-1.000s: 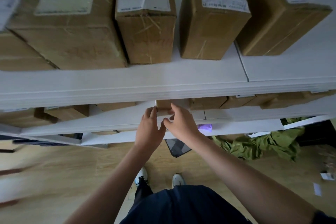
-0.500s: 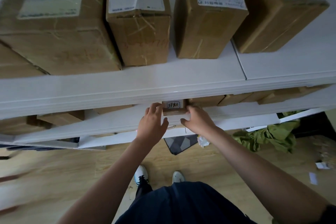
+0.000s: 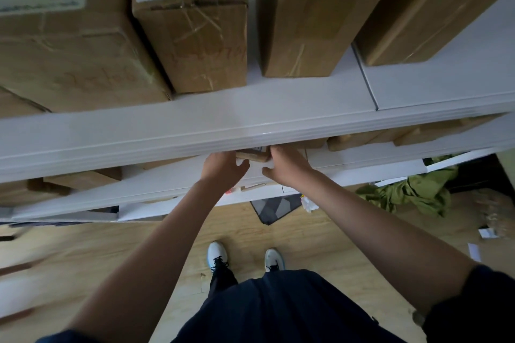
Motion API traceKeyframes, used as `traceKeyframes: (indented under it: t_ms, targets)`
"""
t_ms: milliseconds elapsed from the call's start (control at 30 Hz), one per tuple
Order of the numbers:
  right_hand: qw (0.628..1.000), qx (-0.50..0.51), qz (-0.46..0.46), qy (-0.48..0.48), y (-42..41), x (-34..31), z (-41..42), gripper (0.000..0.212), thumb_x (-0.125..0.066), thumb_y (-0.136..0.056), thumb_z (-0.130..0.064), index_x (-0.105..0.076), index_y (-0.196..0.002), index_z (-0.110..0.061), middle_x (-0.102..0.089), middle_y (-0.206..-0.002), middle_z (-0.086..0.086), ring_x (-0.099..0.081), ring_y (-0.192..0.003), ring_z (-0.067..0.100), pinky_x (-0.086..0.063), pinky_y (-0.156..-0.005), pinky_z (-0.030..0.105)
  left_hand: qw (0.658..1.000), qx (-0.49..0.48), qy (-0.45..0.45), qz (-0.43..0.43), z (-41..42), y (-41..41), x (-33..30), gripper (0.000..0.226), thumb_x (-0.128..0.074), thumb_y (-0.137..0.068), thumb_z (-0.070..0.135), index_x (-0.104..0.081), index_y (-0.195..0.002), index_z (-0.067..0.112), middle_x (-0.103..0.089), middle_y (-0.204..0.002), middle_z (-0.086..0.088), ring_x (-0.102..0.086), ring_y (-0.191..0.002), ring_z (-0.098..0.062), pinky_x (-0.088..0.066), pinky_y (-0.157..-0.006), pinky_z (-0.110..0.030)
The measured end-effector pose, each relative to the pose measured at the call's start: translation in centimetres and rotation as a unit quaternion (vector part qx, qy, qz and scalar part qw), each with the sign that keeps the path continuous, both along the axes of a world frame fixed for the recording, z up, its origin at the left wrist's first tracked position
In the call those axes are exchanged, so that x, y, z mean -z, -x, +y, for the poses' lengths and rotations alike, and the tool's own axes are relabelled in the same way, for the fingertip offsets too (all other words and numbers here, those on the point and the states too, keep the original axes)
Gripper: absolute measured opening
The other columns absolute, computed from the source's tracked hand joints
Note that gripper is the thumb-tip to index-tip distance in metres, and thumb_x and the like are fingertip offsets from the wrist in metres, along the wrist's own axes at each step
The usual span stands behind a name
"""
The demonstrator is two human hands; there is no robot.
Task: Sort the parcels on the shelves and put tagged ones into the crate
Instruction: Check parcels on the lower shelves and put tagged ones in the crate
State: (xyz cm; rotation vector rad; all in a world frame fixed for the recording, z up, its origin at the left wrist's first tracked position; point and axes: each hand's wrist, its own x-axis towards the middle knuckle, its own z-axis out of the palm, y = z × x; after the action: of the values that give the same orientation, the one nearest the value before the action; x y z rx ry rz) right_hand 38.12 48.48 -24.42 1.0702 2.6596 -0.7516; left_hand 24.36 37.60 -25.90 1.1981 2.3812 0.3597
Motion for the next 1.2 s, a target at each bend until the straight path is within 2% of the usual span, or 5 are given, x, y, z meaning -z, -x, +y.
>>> traceKeyframes:
  t_ms: [200,367,533,867,1200]
  targets:
    - [0.999,-0.035,-0.024,0.017,-3.3,1.6,-2.9,0.039,-0.070,-0.087,-0.039,-0.058,-0.112,-0.011,-0.062,-0.104,0.004,-0.063,-0.093,0.024,-0.052,-0.077,0.035,0.998,-0.021,-0.053,-0.040,-6.1,-3.9,1.2,0.069,-0.068,-0.087,0.034,-0.035,-0.145,0.015,-0.051,-0.133,-0.004,-0.053,-0.118,-0.023,-0.053,-0.088,-0.038]
    - [0.997,-0.052,-0.011,0.060,-6.5,2.7,-5.1,0.061,-0.069,-0.088,-0.040,-0.045,-0.139,-0.017,-0.060,-0.126,0.004,-0.063,-0.106,0.023,-0.055,-0.085,0.037,0.996,-0.031,-0.061,-0.052,-9.7,-6.0,2.1,0.071,-0.070,-0.085,0.033,-0.035,-0.145,0.018,-0.051,-0.132,0.000,-0.053,-0.118,-0.021,-0.052,-0.091,-0.036]
    - [0.998,-0.024,0.036,0.048,-5.1,2.6,-5.5,0.088,-0.076,-0.082,-0.032,-0.025,-0.151,-0.017,-0.054,-0.134,0.009,-0.064,-0.106,0.029,-0.056,-0.082,0.042,0.996,-0.041,-0.051,-0.063,-7.8,-5.5,1.7,0.071,-0.077,-0.078,0.031,-0.040,-0.138,0.020,-0.055,-0.117,0.001,-0.061,-0.103,-0.020,-0.056,-0.077,-0.040]
    - [0.992,-0.082,0.086,-0.053,-7.1,2.0,-6.2,0.099,-0.075,-0.085,-0.033,-0.012,-0.158,-0.010,-0.051,-0.136,0.012,-0.065,-0.099,0.029,-0.047,-0.064,0.033,0.994,-0.058,-0.096,0.014,-9.1,-8.4,1.2,0.073,-0.075,-0.080,0.032,-0.038,-0.141,0.018,-0.053,-0.122,-0.001,-0.058,-0.103,-0.024,-0.042,-0.063,-0.030]
    - [0.987,-0.062,0.083,-0.122,-9.1,-1.6,-9.6,0.099,-0.075,-0.084,-0.032,-0.014,-0.158,-0.011,-0.053,-0.132,0.010,-0.065,-0.097,0.027,-0.048,-0.061,0.032,0.989,-0.021,-0.139,0.045,-12.0,-9.4,-1.1,0.079,-0.074,-0.081,0.035,-0.033,-0.147,0.022,-0.051,-0.128,0.002,-0.054,-0.111,-0.021,-0.043,-0.062,-0.027]
